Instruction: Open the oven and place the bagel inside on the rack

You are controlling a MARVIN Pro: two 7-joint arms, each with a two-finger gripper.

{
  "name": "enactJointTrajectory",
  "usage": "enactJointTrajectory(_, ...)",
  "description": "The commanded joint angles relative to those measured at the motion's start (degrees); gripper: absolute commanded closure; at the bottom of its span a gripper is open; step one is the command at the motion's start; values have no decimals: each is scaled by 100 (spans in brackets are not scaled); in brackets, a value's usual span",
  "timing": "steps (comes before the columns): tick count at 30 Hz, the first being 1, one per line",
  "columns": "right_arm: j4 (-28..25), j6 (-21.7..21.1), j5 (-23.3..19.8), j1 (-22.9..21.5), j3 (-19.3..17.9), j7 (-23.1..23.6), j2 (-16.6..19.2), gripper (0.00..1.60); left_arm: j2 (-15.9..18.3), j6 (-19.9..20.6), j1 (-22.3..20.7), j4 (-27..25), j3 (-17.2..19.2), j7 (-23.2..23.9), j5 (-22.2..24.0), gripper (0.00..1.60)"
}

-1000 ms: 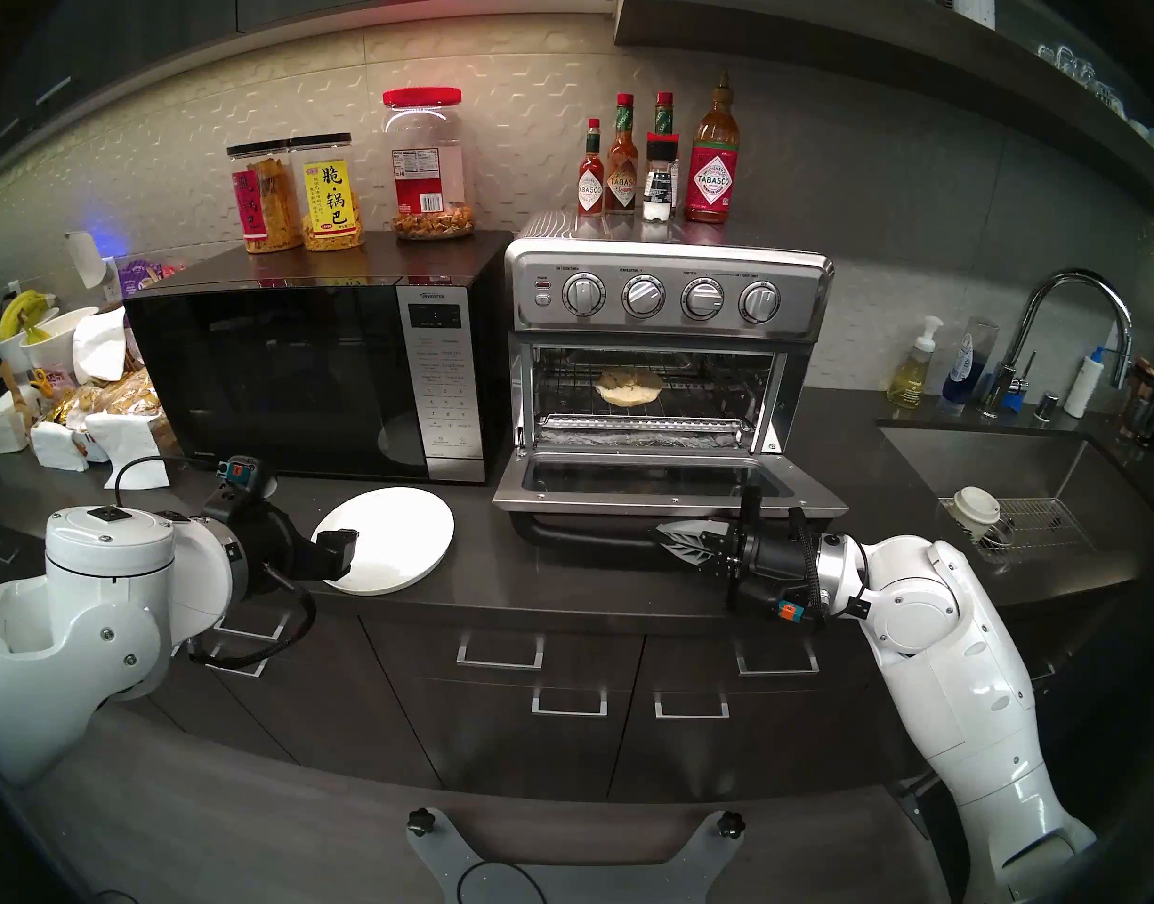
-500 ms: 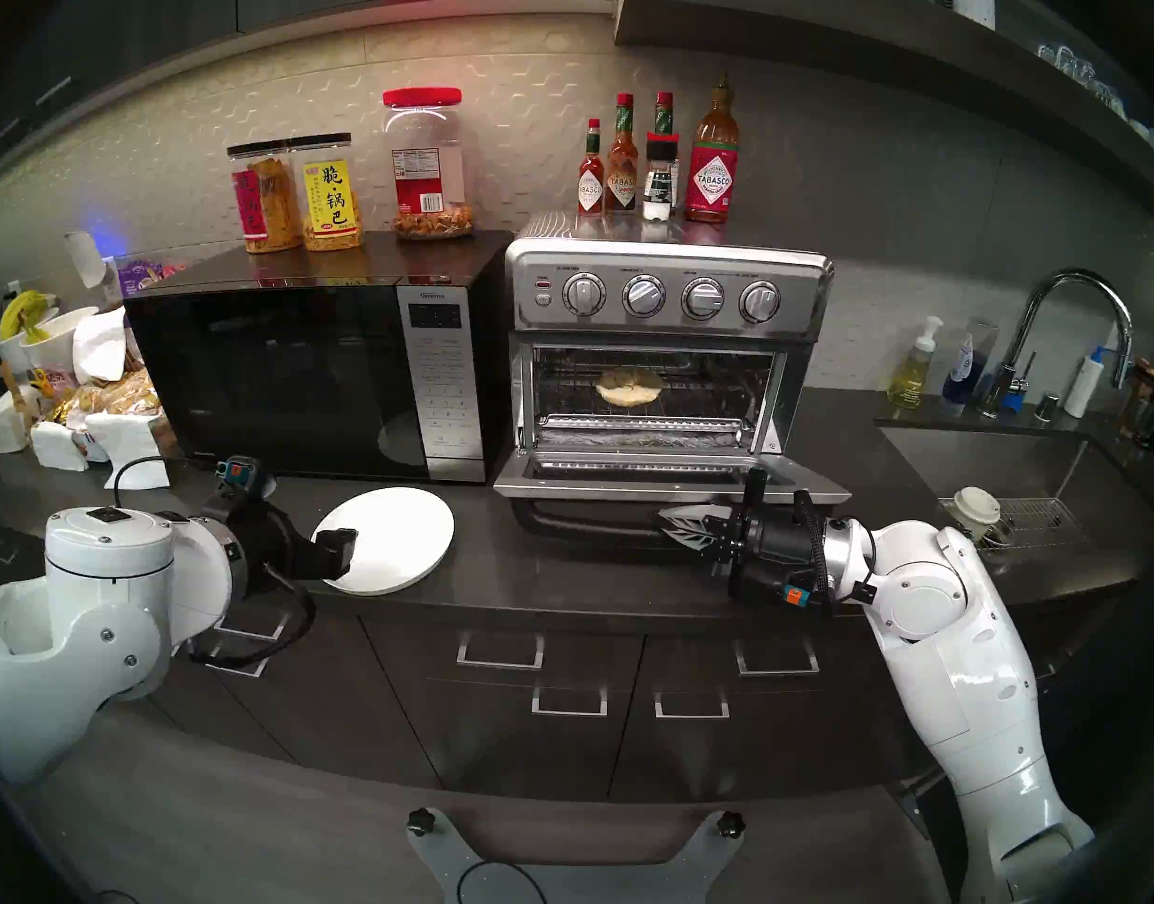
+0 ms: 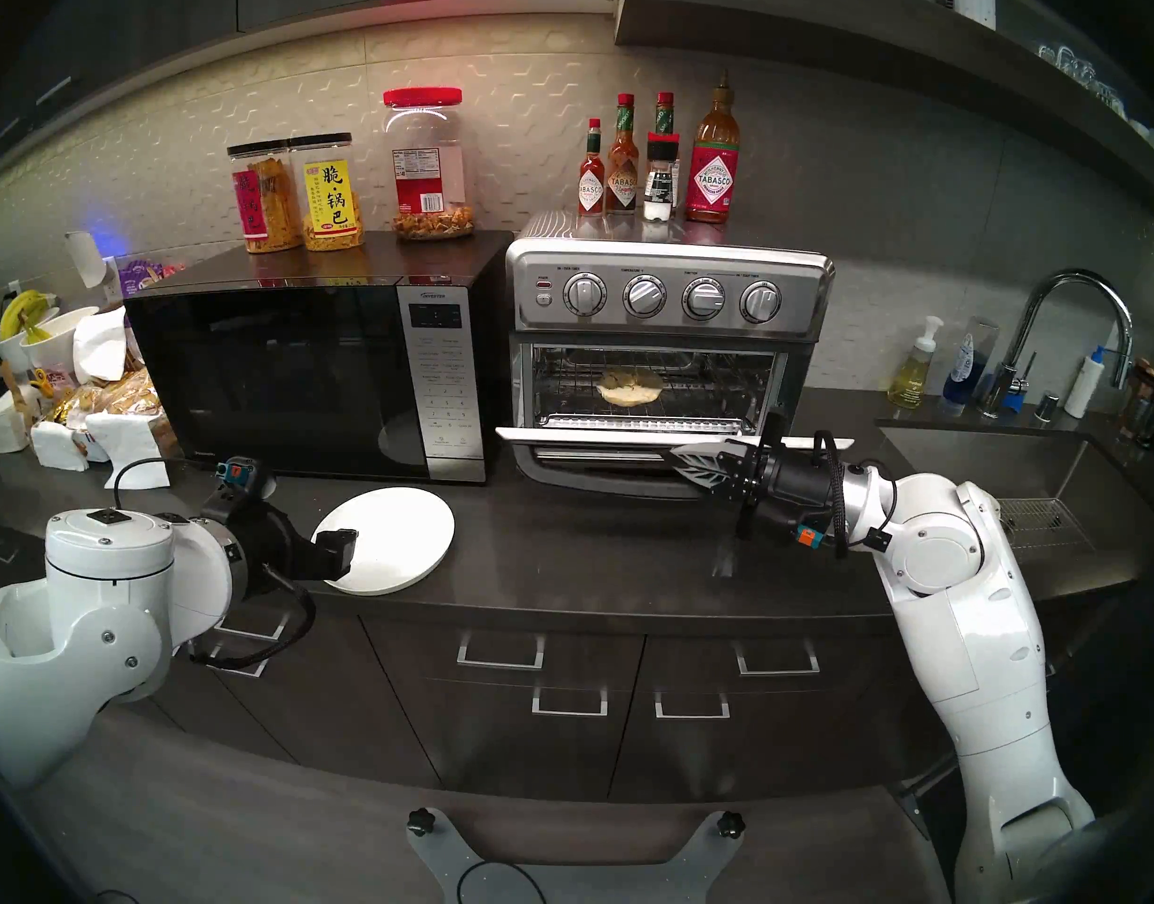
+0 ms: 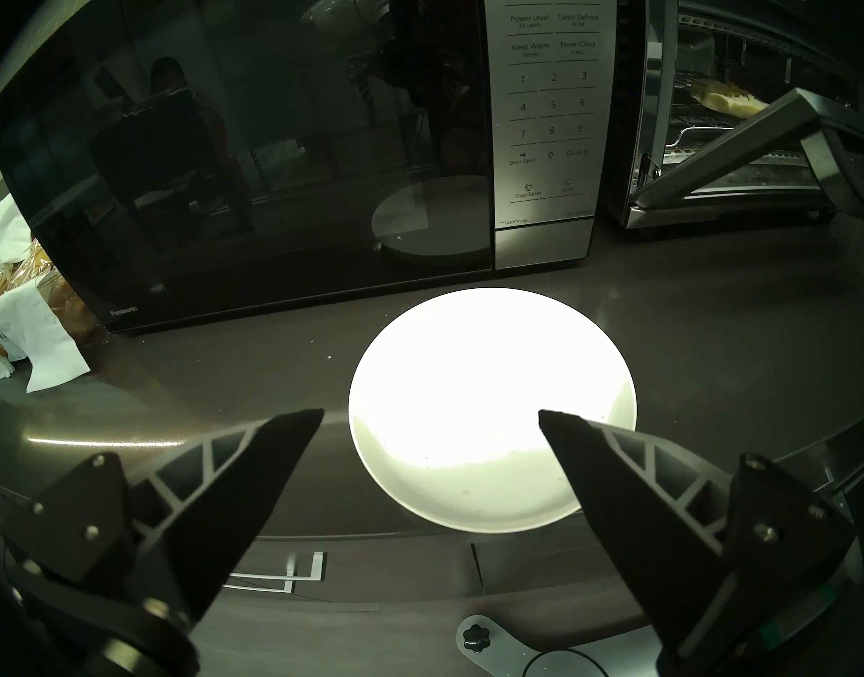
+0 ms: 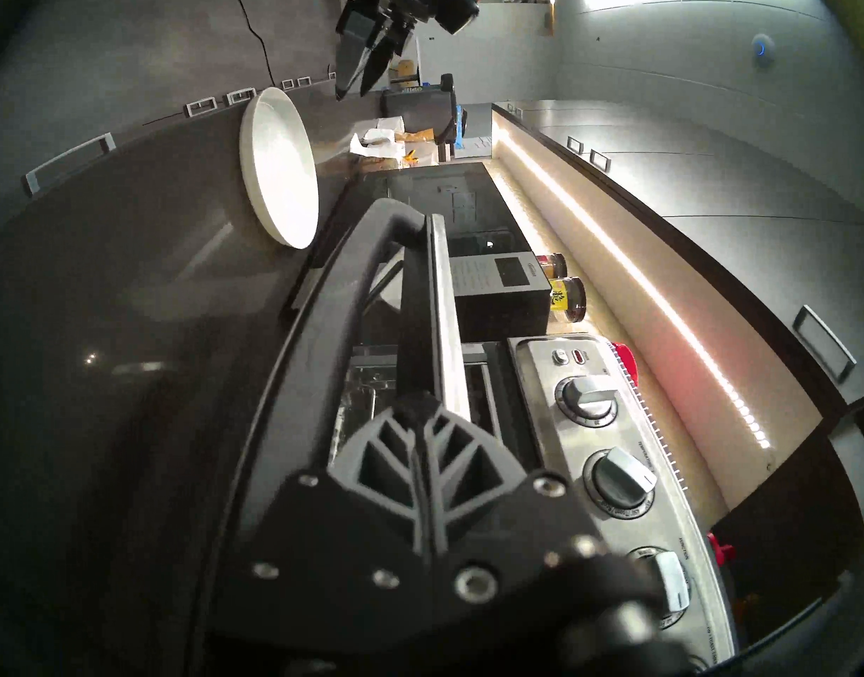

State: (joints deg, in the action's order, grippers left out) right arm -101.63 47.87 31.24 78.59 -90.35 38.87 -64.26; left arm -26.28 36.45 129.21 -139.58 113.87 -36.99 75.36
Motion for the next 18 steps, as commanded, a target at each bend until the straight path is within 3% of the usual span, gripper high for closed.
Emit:
enactJointTrajectory(1,382,-478,111,-653,-67,132,-32,160,12,5,-28,-42,43,-8,-21,0)
enactJointTrajectory(10,662,-772,135,-1223,78,221,-250,160,-4,11,-43,-42,29,-1,-45,0)
enactJointTrajectory(14,1007,-1016,150,-1692,219,299,-406,160,-9,18,-50,-42,28,3,-63,0)
enactJointTrajectory(18,1156,-1206,195,-1836,282,353,-484,160,-11,25,-54,-42,30,5,-73,0)
